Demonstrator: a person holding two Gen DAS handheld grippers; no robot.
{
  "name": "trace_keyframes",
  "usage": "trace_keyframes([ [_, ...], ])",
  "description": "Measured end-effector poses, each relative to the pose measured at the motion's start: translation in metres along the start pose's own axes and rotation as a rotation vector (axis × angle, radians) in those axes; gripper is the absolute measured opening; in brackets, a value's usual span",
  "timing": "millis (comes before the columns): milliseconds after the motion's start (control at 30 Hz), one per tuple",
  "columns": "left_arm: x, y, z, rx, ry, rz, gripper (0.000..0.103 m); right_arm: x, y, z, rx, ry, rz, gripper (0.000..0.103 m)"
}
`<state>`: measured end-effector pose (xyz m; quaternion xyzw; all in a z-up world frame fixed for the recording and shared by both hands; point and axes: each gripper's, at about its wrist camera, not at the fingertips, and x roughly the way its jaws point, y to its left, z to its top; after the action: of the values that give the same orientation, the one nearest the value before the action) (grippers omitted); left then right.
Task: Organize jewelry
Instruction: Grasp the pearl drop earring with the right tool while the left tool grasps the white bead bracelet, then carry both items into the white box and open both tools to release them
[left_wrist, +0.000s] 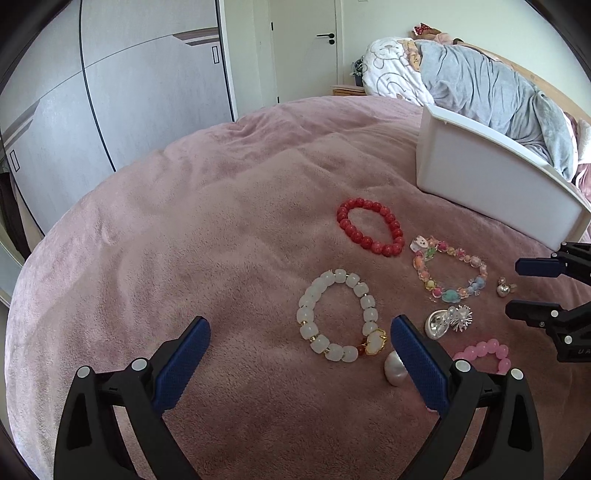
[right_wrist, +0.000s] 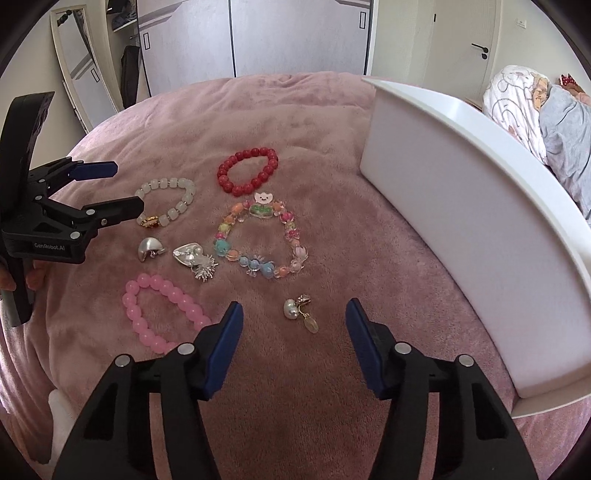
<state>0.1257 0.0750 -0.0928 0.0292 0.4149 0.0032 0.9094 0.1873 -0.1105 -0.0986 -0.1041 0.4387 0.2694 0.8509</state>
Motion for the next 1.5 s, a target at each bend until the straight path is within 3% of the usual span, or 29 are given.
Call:
trace_keyframes([
  [200,0.012,-0.001,-0.004,0.010,0.021,-0.011,0.094,0.008,-0.003,-0.003,0.023,0.008,0.026,0.046],
  [267,0.011,-0.001,-0.004,0.005,0.011,-0.009,0.080,0.008,-0.005,-0.002,0.034,-0.004,0.041,0.026],
  [300,0.009,0.000,-0.004,-0.001,0.006,-0.008,0.073,0.009,-0.007,-0.002,0.041,-0.001,0.052,0.023],
  [400,0.010,0.004,-0.003,-0.027,0.010,0.017,0.053,0.010,-0.009,-0.002,0.059,0.002,0.084,0.018],
  [533,0.009,0.006,-0.007,-0.037,0.019,0.037,0.040,0.006,-0.012,-0.003,0.068,-0.003,0.119,0.013],
  [667,0.006,0.001,-0.008,-0.015,0.024,0.039,0.018,-0.005,-0.013,-0.002,0.061,-0.037,0.137,0.013],
  [933,-0.023,0.003,0.016,-0.068,0.007,-0.016,0.015,-0.051,-0.024,0.014,0.039,-0.162,0.161,0.013],
  [1300,-0.082,-0.060,0.118,0.118,-0.105,-0.074,0.015,-0.127,-0.074,0.041,0.053,-0.380,0.105,0.013],
  [1500,-0.095,-0.117,0.178,0.186,-0.152,-0.140,0.015,-0.147,-0.127,0.039,0.129,-0.423,0.024,0.013],
])
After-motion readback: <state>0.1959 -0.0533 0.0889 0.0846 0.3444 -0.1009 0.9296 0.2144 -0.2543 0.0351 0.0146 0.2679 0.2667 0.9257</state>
